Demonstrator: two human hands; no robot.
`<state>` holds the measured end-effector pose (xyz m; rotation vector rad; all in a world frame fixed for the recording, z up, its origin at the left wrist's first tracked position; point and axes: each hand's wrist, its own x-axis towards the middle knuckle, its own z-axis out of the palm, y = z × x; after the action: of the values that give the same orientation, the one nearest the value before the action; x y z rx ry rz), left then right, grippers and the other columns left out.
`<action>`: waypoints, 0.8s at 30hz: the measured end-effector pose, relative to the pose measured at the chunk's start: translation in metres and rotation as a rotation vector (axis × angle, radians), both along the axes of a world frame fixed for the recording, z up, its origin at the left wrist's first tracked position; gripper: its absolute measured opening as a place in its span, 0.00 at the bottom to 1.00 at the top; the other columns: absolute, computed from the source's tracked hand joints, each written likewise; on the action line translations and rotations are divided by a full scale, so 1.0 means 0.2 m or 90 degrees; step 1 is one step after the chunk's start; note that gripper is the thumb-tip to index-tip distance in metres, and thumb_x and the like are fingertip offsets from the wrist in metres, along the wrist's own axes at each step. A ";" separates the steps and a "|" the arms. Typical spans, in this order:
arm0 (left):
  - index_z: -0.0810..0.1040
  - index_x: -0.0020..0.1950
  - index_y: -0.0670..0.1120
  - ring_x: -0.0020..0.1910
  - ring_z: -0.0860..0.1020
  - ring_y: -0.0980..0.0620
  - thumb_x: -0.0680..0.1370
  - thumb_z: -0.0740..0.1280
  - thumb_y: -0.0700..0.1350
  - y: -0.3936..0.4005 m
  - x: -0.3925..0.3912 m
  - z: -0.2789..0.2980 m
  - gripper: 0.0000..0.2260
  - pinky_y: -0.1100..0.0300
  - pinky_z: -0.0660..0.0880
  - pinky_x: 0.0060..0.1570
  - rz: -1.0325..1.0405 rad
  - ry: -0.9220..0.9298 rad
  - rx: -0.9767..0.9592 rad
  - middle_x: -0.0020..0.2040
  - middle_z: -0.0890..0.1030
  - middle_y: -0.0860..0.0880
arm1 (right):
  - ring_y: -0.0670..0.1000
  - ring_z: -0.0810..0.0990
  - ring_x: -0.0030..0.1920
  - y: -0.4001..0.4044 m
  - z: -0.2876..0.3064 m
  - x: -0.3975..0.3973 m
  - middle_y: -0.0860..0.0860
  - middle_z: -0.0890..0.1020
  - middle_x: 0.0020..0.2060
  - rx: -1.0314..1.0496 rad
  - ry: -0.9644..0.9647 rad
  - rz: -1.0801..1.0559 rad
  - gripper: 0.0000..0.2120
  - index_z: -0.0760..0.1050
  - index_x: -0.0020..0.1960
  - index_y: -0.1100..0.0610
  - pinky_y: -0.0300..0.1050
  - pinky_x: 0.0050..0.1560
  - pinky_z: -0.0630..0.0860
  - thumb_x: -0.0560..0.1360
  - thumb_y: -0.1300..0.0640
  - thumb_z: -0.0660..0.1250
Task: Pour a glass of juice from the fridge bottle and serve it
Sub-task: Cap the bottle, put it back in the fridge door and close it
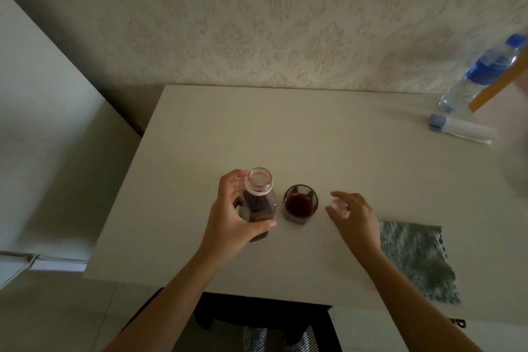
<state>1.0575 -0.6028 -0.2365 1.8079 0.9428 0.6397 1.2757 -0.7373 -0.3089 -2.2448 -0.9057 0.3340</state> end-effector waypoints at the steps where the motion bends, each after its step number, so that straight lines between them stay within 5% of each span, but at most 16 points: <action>1: 0.64 0.60 0.66 0.55 0.77 0.61 0.54 0.81 0.49 -0.01 0.01 0.02 0.41 0.70 0.73 0.53 -0.006 0.002 0.006 0.56 0.75 0.68 | 0.51 0.79 0.41 0.01 0.07 0.00 0.48 0.79 0.46 0.058 0.036 -0.026 0.12 0.79 0.53 0.48 0.45 0.37 0.76 0.70 0.54 0.72; 4: 0.64 0.60 0.66 0.55 0.78 0.59 0.54 0.81 0.49 -0.03 0.03 0.11 0.41 0.67 0.75 0.52 -0.030 0.004 0.020 0.56 0.76 0.67 | 0.50 0.81 0.42 0.07 0.33 -0.03 0.46 0.78 0.47 0.228 0.189 -0.027 0.08 0.79 0.48 0.43 0.37 0.39 0.77 0.71 0.53 0.71; 8: 0.64 0.62 0.64 0.56 0.76 0.65 0.55 0.80 0.54 -0.07 0.05 0.27 0.40 0.73 0.73 0.52 -0.077 -0.003 0.045 0.57 0.75 0.70 | 0.52 0.84 0.42 0.11 0.74 -0.09 0.53 0.82 0.46 0.426 0.344 0.056 0.12 0.78 0.47 0.50 0.38 0.41 0.78 0.66 0.50 0.74; 12: 0.64 0.65 0.60 0.57 0.78 0.60 0.57 0.80 0.54 -0.10 0.06 0.44 0.41 0.62 0.78 0.55 -0.107 -0.014 0.073 0.58 0.78 0.63 | 0.54 0.83 0.50 0.08 1.03 -0.14 0.52 0.83 0.51 0.538 0.463 0.216 0.10 0.76 0.44 0.54 0.40 0.47 0.78 0.66 0.58 0.75; 16: 0.65 0.69 0.56 0.58 0.78 0.59 0.59 0.79 0.59 -0.15 0.06 0.59 0.41 0.57 0.79 0.55 -0.138 -0.029 0.120 0.61 0.77 0.60 | 0.57 0.81 0.55 0.04 1.18 -0.22 0.56 0.82 0.55 0.543 0.447 0.329 0.14 0.78 0.51 0.55 0.45 0.51 0.78 0.68 0.65 0.72; 24: 0.66 0.71 0.59 0.60 0.78 0.55 0.59 0.80 0.56 -0.19 0.02 0.75 0.43 0.51 0.78 0.58 -0.190 -0.065 0.109 0.61 0.79 0.55 | 0.55 0.79 0.58 -0.04 1.33 -0.25 0.54 0.82 0.54 0.480 0.329 0.375 0.15 0.79 0.54 0.53 0.55 0.59 0.75 0.67 0.55 0.74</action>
<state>1.0607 -0.6416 -0.0860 1.9966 0.5492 0.6303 1.2262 -0.7455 -0.0422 -1.1057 -1.1396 0.6655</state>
